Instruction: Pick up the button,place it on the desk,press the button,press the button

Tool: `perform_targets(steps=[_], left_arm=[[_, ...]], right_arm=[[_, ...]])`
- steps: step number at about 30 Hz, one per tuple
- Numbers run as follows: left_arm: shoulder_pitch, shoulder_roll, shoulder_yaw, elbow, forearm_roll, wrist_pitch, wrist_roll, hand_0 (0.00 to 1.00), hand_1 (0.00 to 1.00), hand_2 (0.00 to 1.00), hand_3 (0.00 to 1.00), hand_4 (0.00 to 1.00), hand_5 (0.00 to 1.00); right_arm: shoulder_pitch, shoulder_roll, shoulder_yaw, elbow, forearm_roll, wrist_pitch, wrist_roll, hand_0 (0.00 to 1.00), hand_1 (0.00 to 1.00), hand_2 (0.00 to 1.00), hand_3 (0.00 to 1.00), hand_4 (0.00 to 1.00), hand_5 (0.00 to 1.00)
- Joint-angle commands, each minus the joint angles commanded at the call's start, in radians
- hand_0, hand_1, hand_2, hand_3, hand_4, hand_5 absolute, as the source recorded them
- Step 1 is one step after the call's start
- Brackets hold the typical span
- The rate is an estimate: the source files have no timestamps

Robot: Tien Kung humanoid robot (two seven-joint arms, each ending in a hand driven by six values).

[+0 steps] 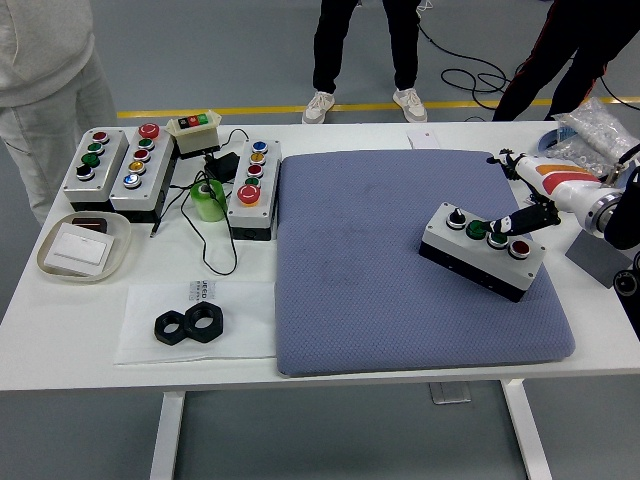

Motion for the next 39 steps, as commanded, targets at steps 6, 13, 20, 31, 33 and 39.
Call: perform_targets(steps=[6,13,20,31,33,39], left_arm=[[-0.004,-0.002,0.01,0.0,-0.001,-0.001,-0.001,0.747,0.915,0.965,0.872,0.569,0.998],[-0.01,-0.002,0.023,0.0,-0.01,-0.001,-0.004,0.747,0.915,0.965,0.871,0.569,0.998],[-0.009,-0.003,0.042,0.0,-0.026,0.001,-0.007,0.747,0.916,0.965,0.871,0.568,0.998],[-0.016,-0.006,0.075,0.0,-0.061,0.004,-0.011,0.746,0.914,0.965,0.869,0.565,0.998],[-0.018,-0.006,0.082,0.0,-0.069,0.005,-0.012,0.746,0.914,0.965,0.869,0.565,0.998],[-0.018,-0.006,0.088,0.0,-0.075,0.005,-0.013,0.746,0.914,0.965,0.869,0.566,0.998]], right_arm=[[-0.017,0.026,-0.012,-0.025,0.0,-0.029,-0.005,0.939,0.919,0.957,0.949,0.909,0.383],[-0.02,0.049,-0.017,-0.04,0.0,-0.047,-0.009,0.937,0.914,0.951,0.942,0.905,0.374],[-0.028,0.09,0.015,-0.054,0.0,-0.058,-0.001,0.937,0.911,0.949,0.935,0.904,0.371],[-0.042,0.107,0.003,-0.088,0.0,-0.09,-0.008,0.932,0.905,0.944,0.927,0.897,0.352],[-0.045,0.105,0.001,-0.096,0.0,-0.099,-0.01,0.932,0.905,0.944,0.927,0.897,0.352],[-0.054,0.109,0.0,-0.112,0.0,-0.116,-0.013,0.931,0.903,0.937,0.923,0.894,0.347]])
